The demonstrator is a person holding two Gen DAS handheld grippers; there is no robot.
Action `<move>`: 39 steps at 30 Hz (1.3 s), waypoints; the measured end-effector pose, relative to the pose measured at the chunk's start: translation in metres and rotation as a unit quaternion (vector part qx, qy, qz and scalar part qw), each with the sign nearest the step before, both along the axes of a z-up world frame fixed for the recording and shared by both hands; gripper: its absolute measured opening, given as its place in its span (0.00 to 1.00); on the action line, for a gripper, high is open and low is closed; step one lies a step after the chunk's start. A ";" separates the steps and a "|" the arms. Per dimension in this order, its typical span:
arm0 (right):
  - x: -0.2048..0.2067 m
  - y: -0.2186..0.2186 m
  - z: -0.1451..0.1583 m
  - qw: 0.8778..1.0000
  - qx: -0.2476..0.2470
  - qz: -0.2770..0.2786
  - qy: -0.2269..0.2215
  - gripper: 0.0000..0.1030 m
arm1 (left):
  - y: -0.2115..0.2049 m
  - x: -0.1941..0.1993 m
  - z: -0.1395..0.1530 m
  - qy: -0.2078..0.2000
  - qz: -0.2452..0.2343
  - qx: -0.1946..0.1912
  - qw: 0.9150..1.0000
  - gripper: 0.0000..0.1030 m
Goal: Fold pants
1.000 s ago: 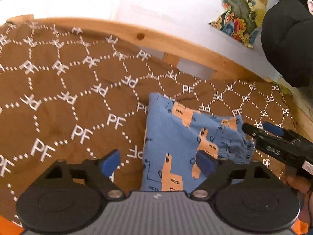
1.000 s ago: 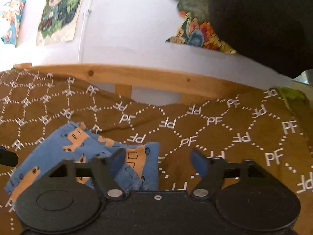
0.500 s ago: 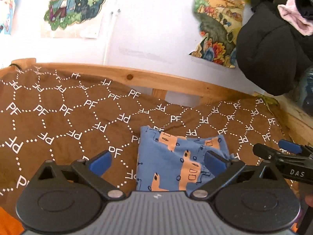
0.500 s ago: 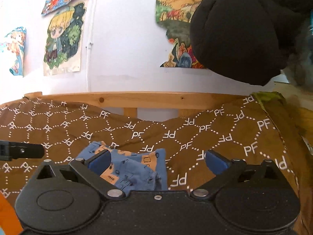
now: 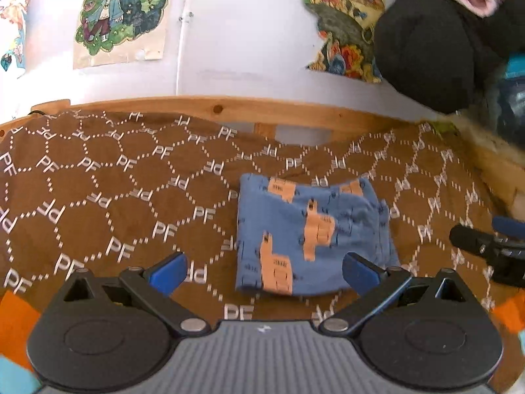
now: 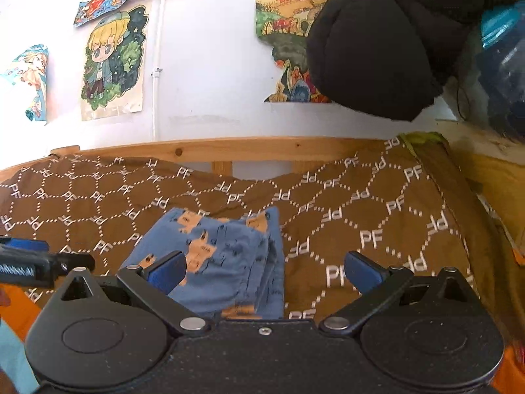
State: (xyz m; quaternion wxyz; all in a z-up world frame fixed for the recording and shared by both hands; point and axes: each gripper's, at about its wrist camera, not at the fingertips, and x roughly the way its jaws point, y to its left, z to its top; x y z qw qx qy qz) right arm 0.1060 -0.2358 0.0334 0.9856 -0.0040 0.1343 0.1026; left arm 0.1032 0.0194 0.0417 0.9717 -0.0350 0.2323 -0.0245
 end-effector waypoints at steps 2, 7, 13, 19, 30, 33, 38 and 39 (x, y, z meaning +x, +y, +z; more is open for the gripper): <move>-0.006 0.001 -0.003 1.000 0.001 0.000 0.006 0.99 | -0.001 -0.006 -0.005 0.008 -0.001 0.002 1.000 1.00; -0.026 0.002 -0.015 1.000 -0.001 0.002 0.015 0.99 | -0.003 -0.018 -0.015 0.016 0.000 0.011 1.000 1.00; -0.039 0.001 -0.033 1.000 -0.005 0.001 0.019 0.99 | -0.002 -0.030 -0.026 0.018 -0.006 0.008 1.000 1.00; -0.043 0.002 -0.047 0.999 0.001 -0.004 0.032 0.99 | -0.001 -0.037 -0.034 0.026 -0.001 0.017 1.000 1.00; -0.044 0.005 -0.051 0.999 -0.004 0.002 0.038 0.99 | 0.006 -0.045 -0.042 0.040 0.006 0.021 0.999 1.00; -0.044 0.005 -0.051 0.999 -0.003 0.001 0.038 0.99 | 0.008 -0.045 -0.043 0.042 0.007 0.019 0.999 1.00; -0.044 0.004 -0.052 0.999 -0.003 0.001 0.038 0.99 | 0.008 -0.045 -0.043 0.042 0.007 0.019 0.999 1.00; -0.044 0.004 -0.052 0.999 -0.003 0.001 0.038 0.99 | 0.008 -0.045 -0.042 0.041 0.006 0.019 0.999 1.00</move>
